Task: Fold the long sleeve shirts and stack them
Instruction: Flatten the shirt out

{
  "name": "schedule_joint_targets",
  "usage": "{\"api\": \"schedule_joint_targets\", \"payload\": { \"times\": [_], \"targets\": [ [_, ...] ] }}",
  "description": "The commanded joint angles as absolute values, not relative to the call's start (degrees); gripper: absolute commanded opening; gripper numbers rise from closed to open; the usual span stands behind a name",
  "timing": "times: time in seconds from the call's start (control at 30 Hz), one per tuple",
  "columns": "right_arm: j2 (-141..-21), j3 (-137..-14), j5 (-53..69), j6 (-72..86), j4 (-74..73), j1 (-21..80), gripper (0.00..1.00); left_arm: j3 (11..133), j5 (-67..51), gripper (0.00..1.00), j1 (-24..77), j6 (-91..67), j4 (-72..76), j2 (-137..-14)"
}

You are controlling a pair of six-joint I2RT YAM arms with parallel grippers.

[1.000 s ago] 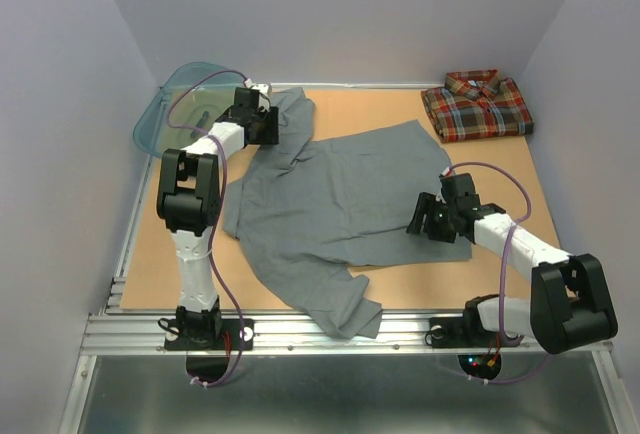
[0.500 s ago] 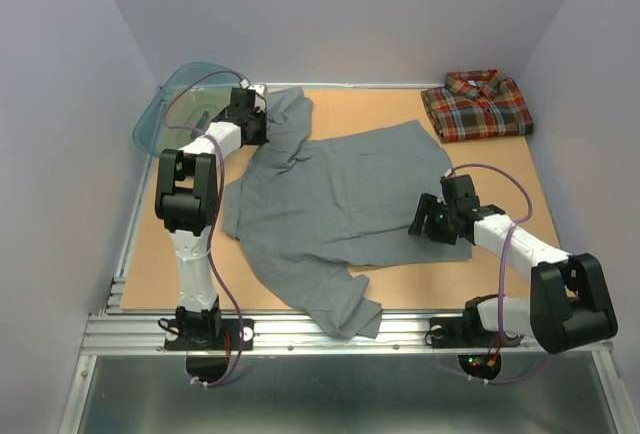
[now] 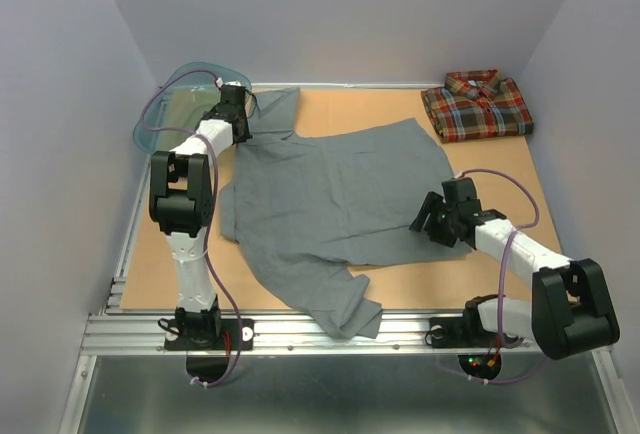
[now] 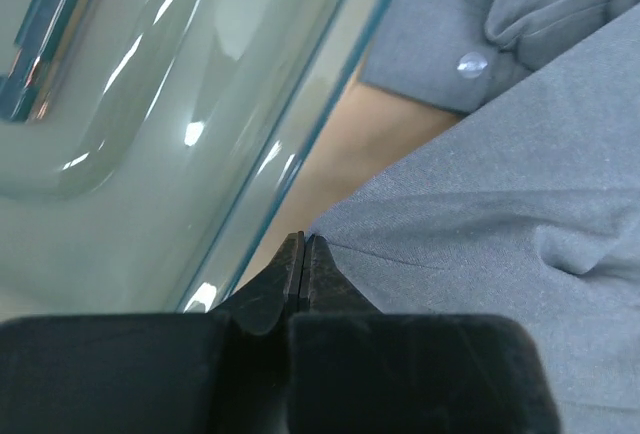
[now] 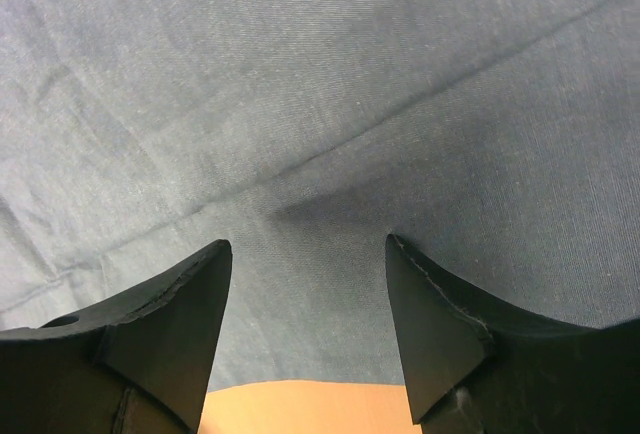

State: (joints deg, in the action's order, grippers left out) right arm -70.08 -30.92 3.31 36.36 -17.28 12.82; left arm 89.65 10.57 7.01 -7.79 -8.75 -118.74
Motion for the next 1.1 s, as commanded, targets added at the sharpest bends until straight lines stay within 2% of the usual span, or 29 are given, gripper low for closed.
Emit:
{"api": "schedule_joint_targets", "payload": {
  "times": [0.0, 0.1, 0.13, 0.4, 0.43, 0.5, 0.53, 0.63, 0.87, 1.07],
  "targets": [
    [-71.2, -27.2, 1.1, 39.6, -22.8, 13.0, 0.68, 93.3, 19.2, 0.0, 6.6, -11.2, -14.6, -116.9],
    [-69.1, -27.8, 0.2, 40.0, -24.0, 13.0, 0.68, 94.0, 19.3, 0.06, 6.6, -13.4, -17.6, -117.2],
    [-68.3, -28.1, 0.2, 39.8, -24.3, 13.0, 0.68, 93.7, 18.9, 0.11, 6.6, -13.9, -17.8, -117.0],
    [-64.7, -35.2, -4.0, 36.6, -27.1, 13.0, 0.69, 92.6, 15.2, 0.34, 6.7, -20.5, -19.9, -110.8],
    [-64.6, -35.7, -4.1, 36.4, -27.2, 13.0, 0.69, 92.1, 14.3, 0.44, 6.7, -21.2, -20.3, -110.0],
    [-64.2, -36.8, -4.9, 35.7, -27.3, 12.9, 0.69, 89.5, 11.6, 0.54, 6.9, -22.5, -20.4, -106.6],
    [-63.9, -38.0, -5.4, 35.3, -27.4, 13.0, 0.69, 88.4, 10.6, 0.63, 6.9, -23.6, -20.3, -105.3],
    [-64.0, -39.7, -7.0, 34.4, -27.5, 13.0, 0.69, 83.6, 8.0, 0.78, 8.5, -24.7, -20.0, -99.4],
    [-66.0, -41.0, -11.0, 34.3, -27.7, 12.8, 0.68, 69.6, 4.3, 0.8, 17.0, -26.7, -20.6, -85.3],
    [-69.8, -40.5, -11.5, 34.5, -27.6, 11.1, 0.67, 52.6, 1.6, 0.8, 21.4, -31.0, -18.7, -78.9]
  ]
}}
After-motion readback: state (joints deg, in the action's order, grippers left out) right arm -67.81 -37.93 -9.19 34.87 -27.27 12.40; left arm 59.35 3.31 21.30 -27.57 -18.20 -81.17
